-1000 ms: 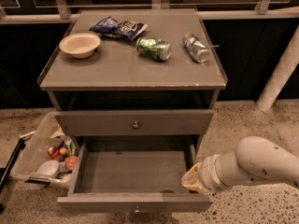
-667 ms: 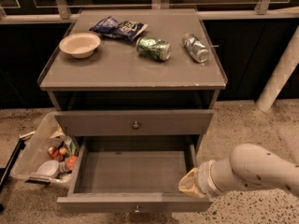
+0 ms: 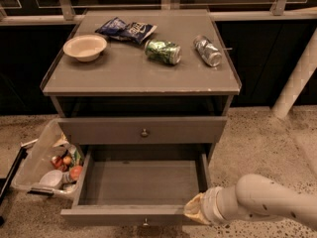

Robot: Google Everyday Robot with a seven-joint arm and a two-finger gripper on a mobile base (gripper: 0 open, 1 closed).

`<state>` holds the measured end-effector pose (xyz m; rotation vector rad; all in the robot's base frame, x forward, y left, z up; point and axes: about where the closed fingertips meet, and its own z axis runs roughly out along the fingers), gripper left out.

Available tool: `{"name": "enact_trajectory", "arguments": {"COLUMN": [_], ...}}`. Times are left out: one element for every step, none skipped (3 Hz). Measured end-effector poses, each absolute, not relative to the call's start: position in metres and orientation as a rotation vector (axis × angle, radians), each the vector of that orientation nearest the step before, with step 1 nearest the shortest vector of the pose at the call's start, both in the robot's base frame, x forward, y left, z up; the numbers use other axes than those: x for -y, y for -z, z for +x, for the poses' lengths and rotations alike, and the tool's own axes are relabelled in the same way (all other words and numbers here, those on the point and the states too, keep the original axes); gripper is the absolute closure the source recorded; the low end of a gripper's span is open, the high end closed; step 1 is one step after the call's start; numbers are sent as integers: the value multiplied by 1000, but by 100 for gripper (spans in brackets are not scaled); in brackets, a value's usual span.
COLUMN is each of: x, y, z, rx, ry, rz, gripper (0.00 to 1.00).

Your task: Close middle drawer

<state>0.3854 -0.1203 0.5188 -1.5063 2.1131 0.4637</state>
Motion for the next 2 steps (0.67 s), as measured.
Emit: {"name": "enact_trajectory", "arguments": {"x": [113, 107], "y": [-492, -462], "z": [370, 365], "rx": [-2090, -2073], "ry": [-474, -468], "rz": [-1510, -1516], "gripper": [100, 100]}}
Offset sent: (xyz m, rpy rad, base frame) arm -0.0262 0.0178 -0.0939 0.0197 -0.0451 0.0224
